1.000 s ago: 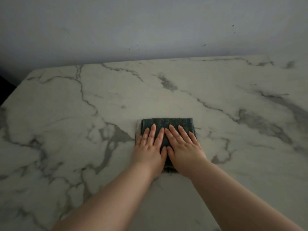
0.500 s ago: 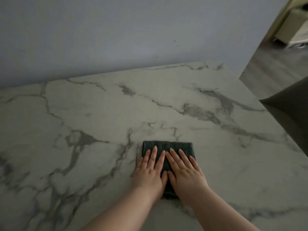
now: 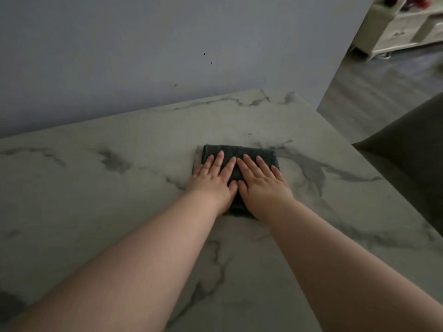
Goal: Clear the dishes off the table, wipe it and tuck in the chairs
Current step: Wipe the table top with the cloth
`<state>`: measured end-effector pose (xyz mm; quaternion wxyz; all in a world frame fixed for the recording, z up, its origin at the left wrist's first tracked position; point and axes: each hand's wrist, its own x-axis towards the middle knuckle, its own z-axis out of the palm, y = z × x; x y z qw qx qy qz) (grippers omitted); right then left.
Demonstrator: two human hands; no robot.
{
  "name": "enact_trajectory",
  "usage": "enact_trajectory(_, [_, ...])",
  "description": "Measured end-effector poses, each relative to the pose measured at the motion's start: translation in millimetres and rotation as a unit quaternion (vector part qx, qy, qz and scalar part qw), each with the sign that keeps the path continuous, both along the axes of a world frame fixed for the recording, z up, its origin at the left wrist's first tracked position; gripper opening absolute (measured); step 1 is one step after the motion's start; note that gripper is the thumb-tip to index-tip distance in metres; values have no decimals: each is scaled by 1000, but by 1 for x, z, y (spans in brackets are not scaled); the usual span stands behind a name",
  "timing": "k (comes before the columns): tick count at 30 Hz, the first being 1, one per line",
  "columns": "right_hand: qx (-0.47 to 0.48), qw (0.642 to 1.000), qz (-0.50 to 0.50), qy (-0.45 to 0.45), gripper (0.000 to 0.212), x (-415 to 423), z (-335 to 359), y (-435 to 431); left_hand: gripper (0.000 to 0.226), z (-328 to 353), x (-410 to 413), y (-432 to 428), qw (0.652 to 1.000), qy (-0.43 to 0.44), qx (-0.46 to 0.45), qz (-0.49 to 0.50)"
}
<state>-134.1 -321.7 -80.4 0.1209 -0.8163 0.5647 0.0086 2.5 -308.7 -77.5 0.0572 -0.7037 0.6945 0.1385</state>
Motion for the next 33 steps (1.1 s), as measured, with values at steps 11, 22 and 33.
enact_trajectory(11, [18, 997, -76, 21, 57, -51, -3, -66, 63, 9, -52, -87, 997, -7, 36, -62])
enact_trajectory(22, [58, 986, -149, 36, 60, -120, 12, 71, 63, 12, -120, 26, 981, 16, 39, -187])
enact_trajectory(33, [76, 974, -210, 34, 63, -112, 12, 54, 62, 9, -114, -7, 967, -22, 17, -254])
